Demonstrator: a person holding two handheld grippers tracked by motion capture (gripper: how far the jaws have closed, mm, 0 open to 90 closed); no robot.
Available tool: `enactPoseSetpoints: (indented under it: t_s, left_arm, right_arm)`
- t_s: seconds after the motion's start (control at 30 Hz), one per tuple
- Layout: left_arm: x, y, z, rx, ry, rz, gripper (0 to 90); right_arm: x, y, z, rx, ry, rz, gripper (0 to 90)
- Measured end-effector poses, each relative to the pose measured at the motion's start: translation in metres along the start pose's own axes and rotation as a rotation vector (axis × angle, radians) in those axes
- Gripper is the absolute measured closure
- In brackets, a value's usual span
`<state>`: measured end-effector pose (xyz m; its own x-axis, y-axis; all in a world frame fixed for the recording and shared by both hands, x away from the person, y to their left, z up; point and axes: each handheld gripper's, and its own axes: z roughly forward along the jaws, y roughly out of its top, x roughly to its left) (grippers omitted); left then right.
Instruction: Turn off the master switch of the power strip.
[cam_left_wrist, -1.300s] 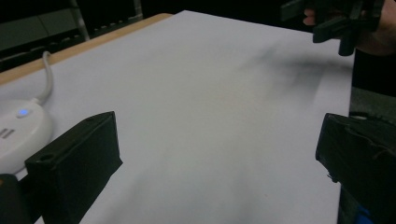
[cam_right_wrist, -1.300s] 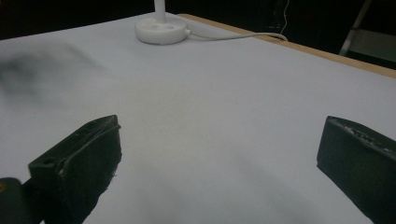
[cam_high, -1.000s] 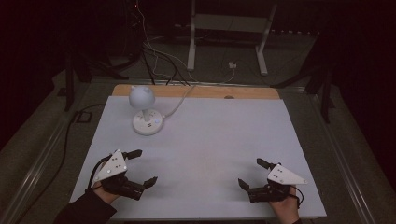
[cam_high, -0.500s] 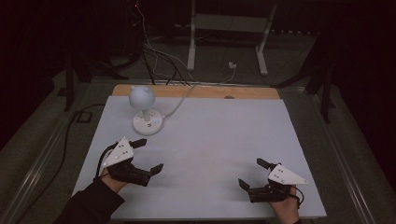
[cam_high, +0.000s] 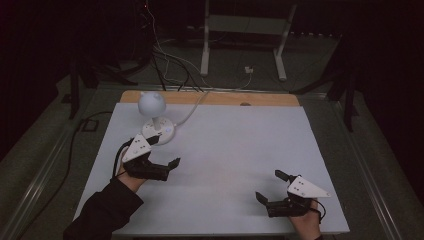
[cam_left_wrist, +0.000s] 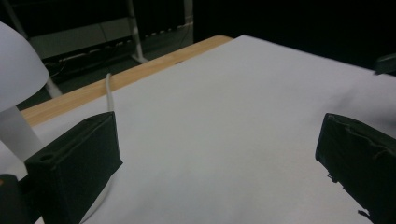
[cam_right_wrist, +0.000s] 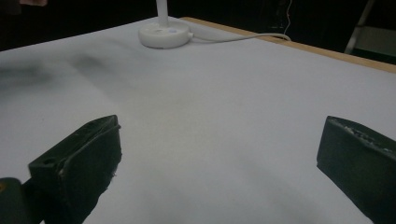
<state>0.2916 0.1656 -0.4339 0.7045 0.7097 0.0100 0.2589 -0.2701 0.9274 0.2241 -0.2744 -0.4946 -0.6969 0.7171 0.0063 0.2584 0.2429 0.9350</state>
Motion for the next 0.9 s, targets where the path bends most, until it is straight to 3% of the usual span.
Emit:
enactPoseSetpoints:
  t_s: [0.23, 0.47, 0.6, 0.63, 0.7, 0.8, 0.9]
  left_arm:
    - [0.007, 0.003, 0.013, 0.000, 0.008, -0.060, 0.4]
    - [0.012, 0.004, 0.024, -0.020, 0.061, -0.106, 0.4]
    - [0.014, 0.004, 0.032, -0.025, 0.065, -0.095, 0.4]
    - [0.014, 0.005, 0.033, -0.025, 0.081, -0.099, 0.4]
    - [0.016, 0.005, 0.036, -0.038, 0.071, -0.121, 0.4]
    - [0.016, 0.006, 0.039, -0.042, 0.084, -0.114, 0.4]
    - [0.019, 0.006, 0.047, -0.035, 0.140, -0.102, 0.4]
  right_arm:
    - [0.000, 0.000, 0.000, -0.003, 0.000, 0.006, 0.0]
    - [-0.001, 0.000, -0.001, -0.007, 0.001, 0.013, 0.0]
    - [-0.002, 0.000, -0.001, -0.010, 0.005, 0.021, 0.0]
    - [-0.002, 0.000, -0.001, -0.014, 0.007, 0.025, 0.0]
    - [-0.002, 0.000, -0.001, -0.014, 0.010, 0.032, 0.0]
    - [-0.002, 0.000, -0.001, -0.014, 0.008, 0.028, 0.0]
    - [-0.002, -0.001, -0.001, -0.011, 0.007, 0.030, 0.0]
